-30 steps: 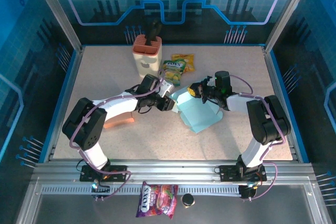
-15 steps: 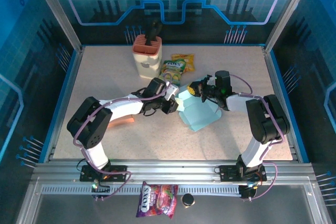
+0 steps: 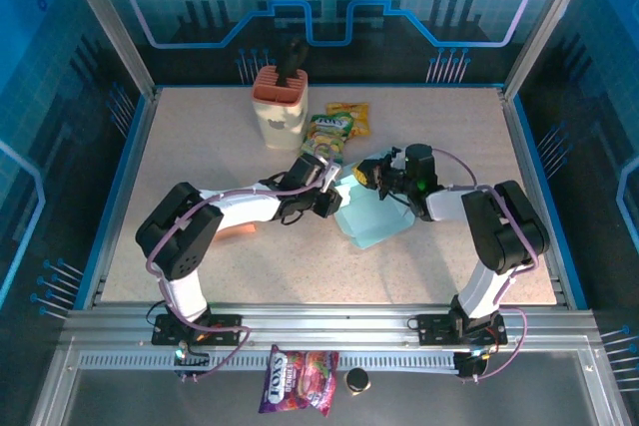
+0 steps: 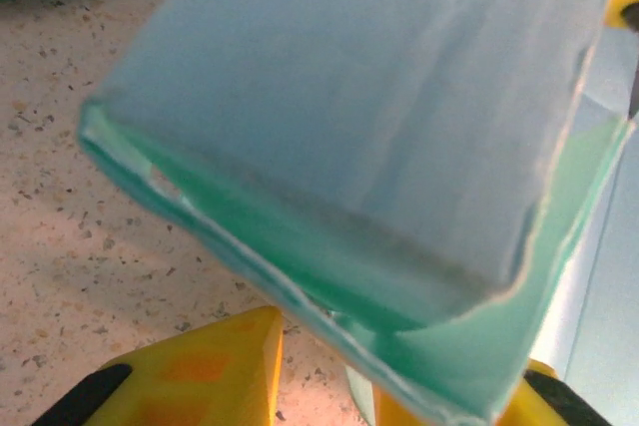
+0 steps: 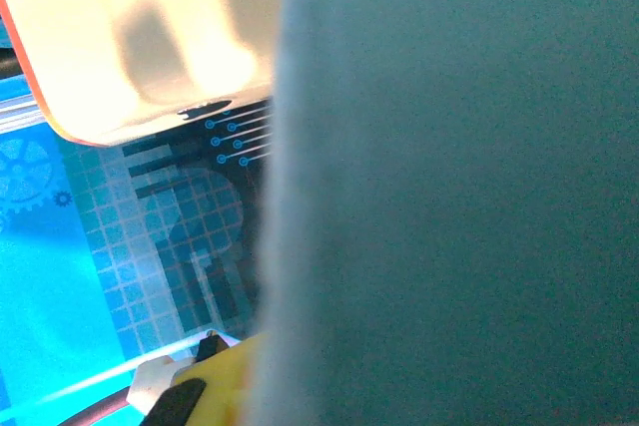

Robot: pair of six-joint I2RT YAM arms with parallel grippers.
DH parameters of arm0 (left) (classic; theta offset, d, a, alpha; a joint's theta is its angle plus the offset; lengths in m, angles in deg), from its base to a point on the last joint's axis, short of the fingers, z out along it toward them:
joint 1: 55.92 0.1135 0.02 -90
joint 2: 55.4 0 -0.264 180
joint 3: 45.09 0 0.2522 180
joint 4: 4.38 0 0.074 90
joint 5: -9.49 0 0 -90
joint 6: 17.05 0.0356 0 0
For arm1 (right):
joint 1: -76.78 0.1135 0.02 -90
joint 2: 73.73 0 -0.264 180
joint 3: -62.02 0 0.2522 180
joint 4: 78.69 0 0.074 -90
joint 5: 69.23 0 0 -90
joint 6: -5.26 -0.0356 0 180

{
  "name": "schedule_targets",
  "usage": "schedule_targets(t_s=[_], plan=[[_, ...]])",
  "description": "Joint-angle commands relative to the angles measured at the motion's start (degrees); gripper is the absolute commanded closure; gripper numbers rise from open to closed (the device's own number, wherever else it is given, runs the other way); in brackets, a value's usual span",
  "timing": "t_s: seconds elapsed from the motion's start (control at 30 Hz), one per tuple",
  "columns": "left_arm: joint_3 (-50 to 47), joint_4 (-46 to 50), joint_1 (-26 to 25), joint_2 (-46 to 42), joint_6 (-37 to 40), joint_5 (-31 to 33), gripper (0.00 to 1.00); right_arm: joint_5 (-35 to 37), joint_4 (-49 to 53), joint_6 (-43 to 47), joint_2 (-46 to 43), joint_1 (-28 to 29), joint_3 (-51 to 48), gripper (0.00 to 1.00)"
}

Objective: Fold the paper box

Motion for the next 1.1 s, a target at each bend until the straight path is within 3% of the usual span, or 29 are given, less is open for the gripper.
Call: schedule_targets(t_s=[0.0, 0.23, 0.6, 1.07], plan=[[0.97, -1.77, -0.56, 0.92, -2.14, 3.7, 0.71, 2.85, -4.79, -1.46, 0.09, 1.48, -2.88, 1.0], [1.12, -2.29, -1.56, 1.6, -5.38, 7.23, 0.7, 7.09, -12.7, -4.64, 0.95, 2.88, -7.4, 1.0], [2.98, -1.98, -2.94, 3.58, -9.52, 12.36, 0.71, 9.31, -15.03, -5.82, 1.99, 5.37, -9.44, 1.0], [7.26, 1.18, -4.59, 6.22, -13.74, 16.83, 0.82, 9.4, -15.27, -6.91, 2.33, 6.35, -9.64, 1.0]])
